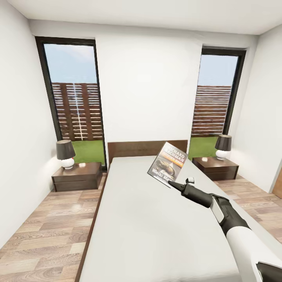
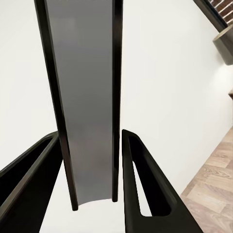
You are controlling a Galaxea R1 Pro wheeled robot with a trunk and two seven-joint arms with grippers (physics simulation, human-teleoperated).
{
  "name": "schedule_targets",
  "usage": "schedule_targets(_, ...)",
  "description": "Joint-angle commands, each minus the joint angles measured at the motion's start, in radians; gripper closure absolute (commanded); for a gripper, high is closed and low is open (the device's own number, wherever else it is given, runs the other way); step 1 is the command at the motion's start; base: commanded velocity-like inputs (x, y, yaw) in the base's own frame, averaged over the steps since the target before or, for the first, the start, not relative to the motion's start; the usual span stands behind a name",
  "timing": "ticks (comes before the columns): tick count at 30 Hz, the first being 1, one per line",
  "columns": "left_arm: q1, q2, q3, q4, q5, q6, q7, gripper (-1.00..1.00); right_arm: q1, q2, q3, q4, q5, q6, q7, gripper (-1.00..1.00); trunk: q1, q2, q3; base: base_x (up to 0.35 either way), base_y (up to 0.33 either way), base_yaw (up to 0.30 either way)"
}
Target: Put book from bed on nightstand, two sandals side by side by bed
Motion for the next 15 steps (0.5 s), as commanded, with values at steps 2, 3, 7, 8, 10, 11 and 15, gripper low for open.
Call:
schedule_targets(2,0.0,0.0,-0.001,0.001,0.008,-0.004,0.0,-1.0,0.0,0.0,-0.001,0.001,-0.004,0.01,0.0,1.0,0.0,-0.001,0.0,0.0,0.0,0.0)
schedule_targets(3,0.0,0.0,-0.001,0.001,0.008,-0.004,0.0,-1.0,0.0,0.0,-0.001,0.001,-0.004,0.01,0.0,1.0,0.0,-0.001,0.0,0.0,0.0,0.0)
schedule_targets(7,0.0,0.0,-0.001,0.001,0.008,-0.004,0.0,-1.0,0.001,0.0,-0.002,0.003,-0.005,0.011,-0.001,1.0,0.0,-0.001,-0.001,0.0,0.0,0.0)
schedule_targets(8,0.0,0.0,-0.001,0.001,0.008,-0.004,0.0,-1.0,0.001,-0.001,-0.002,0.003,-0.004,0.012,-0.002,1.0,0.0,-0.001,-0.002,0.0,0.0,0.0)
schedule_targets(10,0.0,0.0,-0.001,0.002,0.008,-0.004,0.0,-1.0,0.001,-0.001,-0.002,0.003,-0.003,0.013,-0.005,1.0,0.0,-0.001,-0.004,0.0,0.0,0.0)
schedule_targets(11,0.0,0.0,-0.001,0.002,0.008,-0.004,0.0,-1.0,0.001,-0.002,-0.002,0.004,-0.003,0.014,-0.006,1.0,0.0,-0.001,-0.005,0.0,0.0,0.0)
schedule_targets(15,0.0,0.0,-0.001,0.002,0.008,-0.004,0.0,-1.0,0.001,-0.004,-0.003,0.004,-0.003,0.015,-0.005,1.0,0.0,-0.001,-0.01,0.0,0.0,0.0)
